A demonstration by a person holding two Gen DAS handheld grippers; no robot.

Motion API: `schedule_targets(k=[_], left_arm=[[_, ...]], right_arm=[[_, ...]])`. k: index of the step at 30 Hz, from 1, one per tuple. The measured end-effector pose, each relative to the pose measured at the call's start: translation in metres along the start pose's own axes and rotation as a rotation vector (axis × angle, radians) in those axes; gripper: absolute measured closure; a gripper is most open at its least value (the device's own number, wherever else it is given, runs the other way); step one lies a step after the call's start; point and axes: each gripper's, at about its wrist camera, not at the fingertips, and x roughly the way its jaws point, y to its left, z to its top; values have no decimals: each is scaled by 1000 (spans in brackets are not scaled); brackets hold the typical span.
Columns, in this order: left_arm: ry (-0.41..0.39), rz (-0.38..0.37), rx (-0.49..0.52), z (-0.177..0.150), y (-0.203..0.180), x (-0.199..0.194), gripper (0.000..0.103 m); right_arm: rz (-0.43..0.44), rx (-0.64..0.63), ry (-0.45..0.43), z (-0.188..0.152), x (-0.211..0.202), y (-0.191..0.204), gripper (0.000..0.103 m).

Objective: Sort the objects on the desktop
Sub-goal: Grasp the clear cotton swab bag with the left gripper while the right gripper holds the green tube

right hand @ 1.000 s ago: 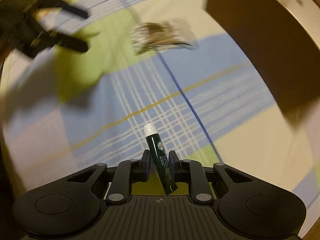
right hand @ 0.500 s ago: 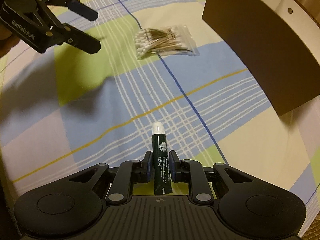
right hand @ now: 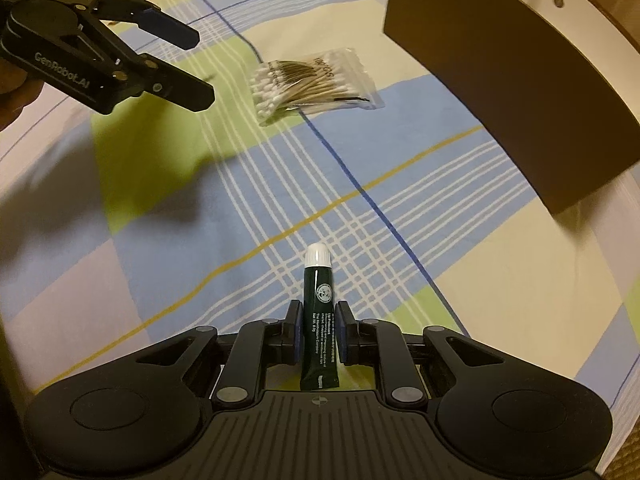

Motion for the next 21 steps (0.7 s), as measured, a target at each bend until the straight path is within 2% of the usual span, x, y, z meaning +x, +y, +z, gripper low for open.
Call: schedule_targets(k=[21], left_arm=[[38,-9,196,39,-7,50,23]], right_arm=[[-55,250,-137,-8,-37,-4,88]])
